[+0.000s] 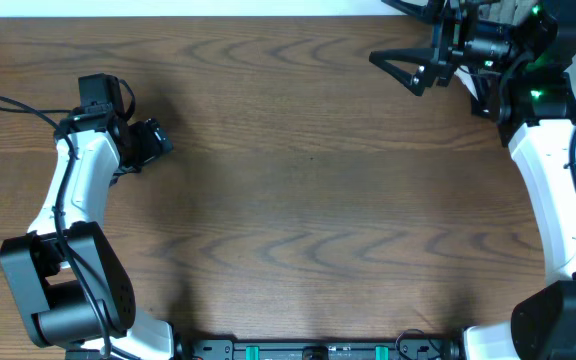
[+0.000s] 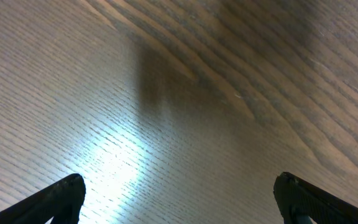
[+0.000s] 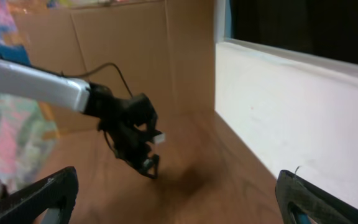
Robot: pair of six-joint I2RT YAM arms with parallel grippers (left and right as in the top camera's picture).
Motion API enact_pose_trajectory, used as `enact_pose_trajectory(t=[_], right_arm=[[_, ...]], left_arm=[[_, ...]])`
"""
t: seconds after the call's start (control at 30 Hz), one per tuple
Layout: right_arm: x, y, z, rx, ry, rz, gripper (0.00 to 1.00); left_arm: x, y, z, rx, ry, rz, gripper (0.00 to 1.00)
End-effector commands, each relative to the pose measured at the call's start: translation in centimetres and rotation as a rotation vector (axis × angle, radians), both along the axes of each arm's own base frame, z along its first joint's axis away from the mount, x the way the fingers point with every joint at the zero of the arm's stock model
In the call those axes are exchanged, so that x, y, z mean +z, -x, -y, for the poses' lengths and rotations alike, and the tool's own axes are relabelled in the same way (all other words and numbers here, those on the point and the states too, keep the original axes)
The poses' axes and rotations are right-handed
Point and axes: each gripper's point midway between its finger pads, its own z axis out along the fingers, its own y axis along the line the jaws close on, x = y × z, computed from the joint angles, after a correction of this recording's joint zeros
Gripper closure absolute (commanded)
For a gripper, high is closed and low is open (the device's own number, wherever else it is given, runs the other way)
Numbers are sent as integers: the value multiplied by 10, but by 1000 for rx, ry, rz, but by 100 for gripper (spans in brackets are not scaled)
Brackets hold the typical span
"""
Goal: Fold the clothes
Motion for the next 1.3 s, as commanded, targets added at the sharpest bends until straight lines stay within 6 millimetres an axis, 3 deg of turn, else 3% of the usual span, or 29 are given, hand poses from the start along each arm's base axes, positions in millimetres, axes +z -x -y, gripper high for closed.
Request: enact_pose_trajectory(t=[0.0,0.17,0.27,0.33,0.5,0.77,0.87,1.03,1.27], right_arm=[[-1,0,10,-16,57,210,1],[-10,-11,25,-93,133,374,1],[-21,-24,38,-270,251,350,1],[-31,-20,47,-375,365,314,1],[-34,26,60,-471,594,329,1],[11,103,73,-574,618,422,2],[9,113,76,-606,616,459,1],[-24,115,79,-642,585,518,1],[-100,122,76,-658,535,576,1]], left_arm=[[3,-1,1,-7,-7,5,2],[3,-1,1,-7,-7,6,2],[3,-1,1,-7,-7,5,2],[3,-1,1,-7,-7,5,2],[3,-1,1,-7,-7,5,2],[3,-1,1,-7,-7,6,2],[3,-1,1,-7,-7,5,2],[3,-1,1,-7,-7,5,2],[3,-1,1,-7,-7,5,2]])
